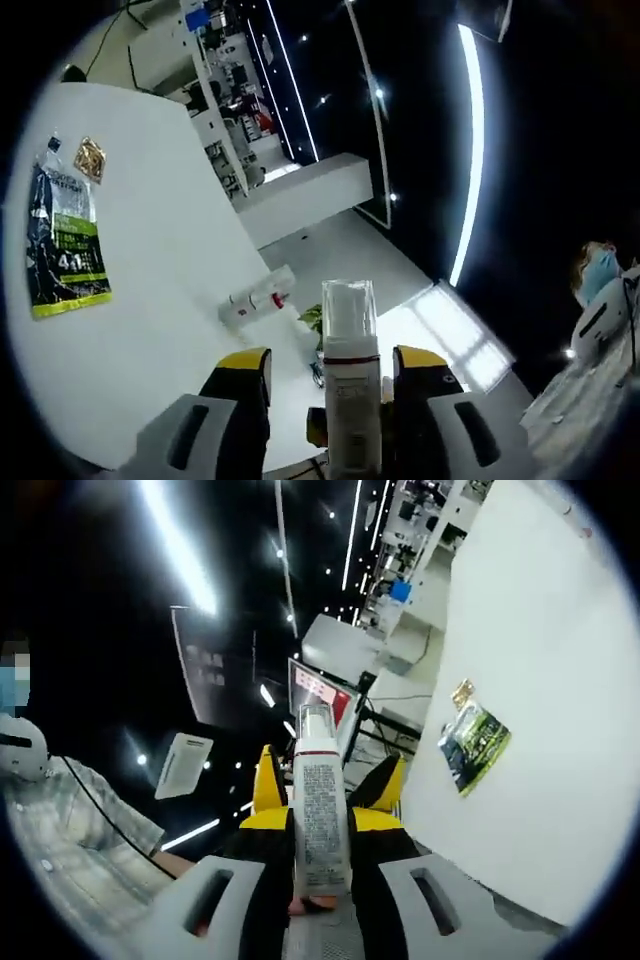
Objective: Arrange the skincare products in the storage area until every visible bottle or jar stands upright without overlapping.
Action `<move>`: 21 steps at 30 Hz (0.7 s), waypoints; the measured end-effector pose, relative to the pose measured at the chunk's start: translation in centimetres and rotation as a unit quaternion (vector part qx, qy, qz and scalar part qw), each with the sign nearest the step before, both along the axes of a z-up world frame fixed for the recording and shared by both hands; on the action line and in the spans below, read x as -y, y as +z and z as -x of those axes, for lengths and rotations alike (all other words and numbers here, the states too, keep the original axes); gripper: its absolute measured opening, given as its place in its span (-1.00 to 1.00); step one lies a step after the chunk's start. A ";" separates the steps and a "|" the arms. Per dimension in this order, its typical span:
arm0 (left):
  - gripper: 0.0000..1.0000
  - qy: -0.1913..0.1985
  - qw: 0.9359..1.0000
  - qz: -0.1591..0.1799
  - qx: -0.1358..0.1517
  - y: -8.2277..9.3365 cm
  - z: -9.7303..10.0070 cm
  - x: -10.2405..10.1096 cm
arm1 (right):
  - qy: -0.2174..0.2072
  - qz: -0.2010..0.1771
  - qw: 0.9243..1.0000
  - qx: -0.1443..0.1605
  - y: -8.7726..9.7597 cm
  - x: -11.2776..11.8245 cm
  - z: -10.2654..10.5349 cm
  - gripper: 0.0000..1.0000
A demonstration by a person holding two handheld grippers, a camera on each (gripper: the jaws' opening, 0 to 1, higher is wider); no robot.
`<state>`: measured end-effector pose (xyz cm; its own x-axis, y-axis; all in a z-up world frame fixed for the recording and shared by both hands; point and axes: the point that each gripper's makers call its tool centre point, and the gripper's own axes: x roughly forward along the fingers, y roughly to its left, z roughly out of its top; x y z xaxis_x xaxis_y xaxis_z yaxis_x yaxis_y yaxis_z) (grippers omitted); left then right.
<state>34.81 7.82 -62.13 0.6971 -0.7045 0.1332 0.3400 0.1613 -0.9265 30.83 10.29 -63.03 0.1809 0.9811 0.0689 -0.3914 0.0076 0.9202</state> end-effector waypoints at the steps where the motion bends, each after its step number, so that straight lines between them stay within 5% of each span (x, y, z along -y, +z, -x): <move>1: -0.17 -0.003 1.000 0.004 -0.004 0.0 0.0 0.1 | -0.003 -0.004 1.000 0.005 0.0 -0.3 -0.2 -0.63; 3: -0.45 -0.021 1.000 0.015 -0.005 0.3 0.2 0.0 | -0.001 0.014 1.000 -0.004 -0.8 -0.6 -0.2 -0.62; 4: -0.52 -0.025 0.999 0.007 -0.028 -0.1 0.3 -0.2 | -0.005 0.026 1.000 -0.005 -1.2 -0.6 -0.4 -0.61; 5: -0.52 -0.015 0.999 -0.022 -0.031 -0.9 -0.1 -0.6 | -0.013 0.033 0.999 0.011 -1.2 -0.7 -0.5 -0.61; 8: -0.53 0.002 0.997 -0.019 -0.069 -1.4 -0.7 -1.2 | -0.037 0.072 0.995 0.055 -1.6 -0.8 -1.3 -0.59; 10: -0.53 0.017 0.996 -0.063 -0.059 -2.0 -1.2 -1.6 | -0.039 0.117 0.987 0.102 -2.3 -0.8 -1.4 -0.56; 13: -0.54 0.020 0.993 -0.095 -0.071 -2.6 -1.5 -2.0 | -0.042 0.186 0.965 0.181 -2.6 -1.5 -1.1 -0.49; 14: -0.54 0.024 0.990 -0.112 -0.080 -2.9 -1.6 -2.3 | -0.037 0.229 0.942 0.243 -3.0 -1.8 -1.0 -0.49; 16: -0.54 0.029 0.990 -0.109 -0.090 -3.0 -1.6 -2.5 | -0.020 0.298 0.905 0.302 -4.1 -2.2 -0.6 -0.48; 18: -0.54 0.029 0.986 -0.128 -0.100 -3.7 -1.3 -2.7 | -0.008 0.341 0.887 0.311 -4.8 -2.6 -0.2 -0.47; 19: -0.54 0.025 0.985 -0.138 -0.098 -3.9 -1.2 -2.7 | -0.006 0.355 0.884 0.303 -5.1 -2.5 -0.2 -0.49; 21: -0.54 0.019 0.984 -0.148 -0.093 -4.1 -0.9 -3.0 | 0.001 0.347 0.897 0.273 -5.3 -2.8 -0.1 -0.53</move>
